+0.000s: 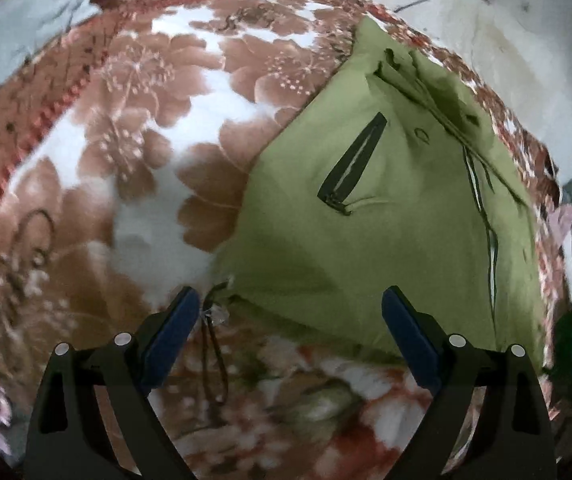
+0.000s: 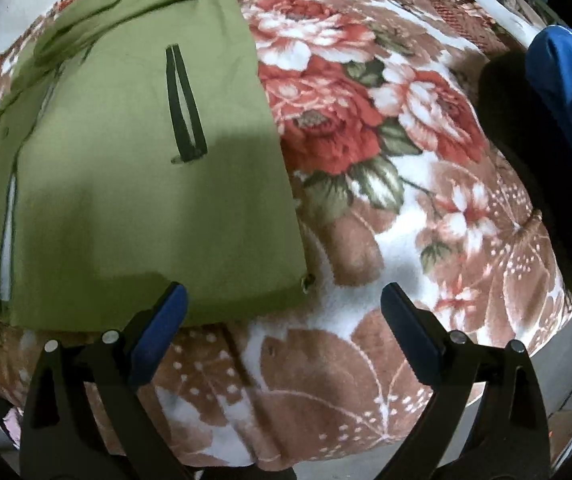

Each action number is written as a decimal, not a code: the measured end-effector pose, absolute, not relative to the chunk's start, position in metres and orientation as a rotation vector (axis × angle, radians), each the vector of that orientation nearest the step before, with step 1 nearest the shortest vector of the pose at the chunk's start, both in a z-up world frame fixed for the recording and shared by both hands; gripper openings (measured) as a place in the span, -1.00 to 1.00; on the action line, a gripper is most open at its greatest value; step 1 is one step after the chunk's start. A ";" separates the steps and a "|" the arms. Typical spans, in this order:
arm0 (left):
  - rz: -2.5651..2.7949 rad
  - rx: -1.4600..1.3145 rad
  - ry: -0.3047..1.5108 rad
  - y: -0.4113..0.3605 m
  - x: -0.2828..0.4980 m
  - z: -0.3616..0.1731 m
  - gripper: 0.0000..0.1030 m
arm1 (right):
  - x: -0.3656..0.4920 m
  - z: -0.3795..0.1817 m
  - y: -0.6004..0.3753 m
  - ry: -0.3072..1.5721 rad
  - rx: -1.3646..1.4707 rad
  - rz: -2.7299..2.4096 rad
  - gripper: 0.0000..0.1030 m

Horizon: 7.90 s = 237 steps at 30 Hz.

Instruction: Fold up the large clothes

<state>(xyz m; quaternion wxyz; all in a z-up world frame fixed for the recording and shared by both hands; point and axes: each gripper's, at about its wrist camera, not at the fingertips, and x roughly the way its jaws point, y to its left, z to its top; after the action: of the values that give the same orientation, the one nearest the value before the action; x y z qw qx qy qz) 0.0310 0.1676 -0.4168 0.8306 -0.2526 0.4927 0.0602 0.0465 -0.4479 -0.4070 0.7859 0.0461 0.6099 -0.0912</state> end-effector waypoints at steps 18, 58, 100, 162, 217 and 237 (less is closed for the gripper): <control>0.118 -0.596 0.992 0.176 0.021 -0.426 0.76 | 0.068 -0.431 -0.445 1.314 0.300 -0.049 0.88; -0.198 -0.567 0.914 0.109 0.092 -0.338 -0.95 | 0.119 -0.300 -0.353 1.217 0.238 0.120 -0.89; 0.047 -0.847 0.978 0.160 0.011 -0.437 -0.03 | 0.095 -0.370 -0.362 1.331 0.248 0.148 -0.88; -0.095 -0.405 1.118 0.115 0.686 -0.330 -0.89 | 0.706 -0.365 -0.347 1.391 0.124 0.147 -0.84; -0.112 -0.067 0.893 0.084 0.602 -0.338 0.84 | 0.630 -0.353 -0.238 0.897 -0.129 0.280 0.91; -0.175 0.202 0.898 0.021 0.603 -0.411 0.92 | 0.633 -0.419 -0.333 1.017 -0.205 -0.009 0.90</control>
<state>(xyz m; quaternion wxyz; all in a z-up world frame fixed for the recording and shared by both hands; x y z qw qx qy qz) 0.6029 0.0210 -0.4115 0.8922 0.0973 0.4330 -0.0842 0.6327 -0.3326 -0.4187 0.8685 -0.0979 0.4859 -0.0042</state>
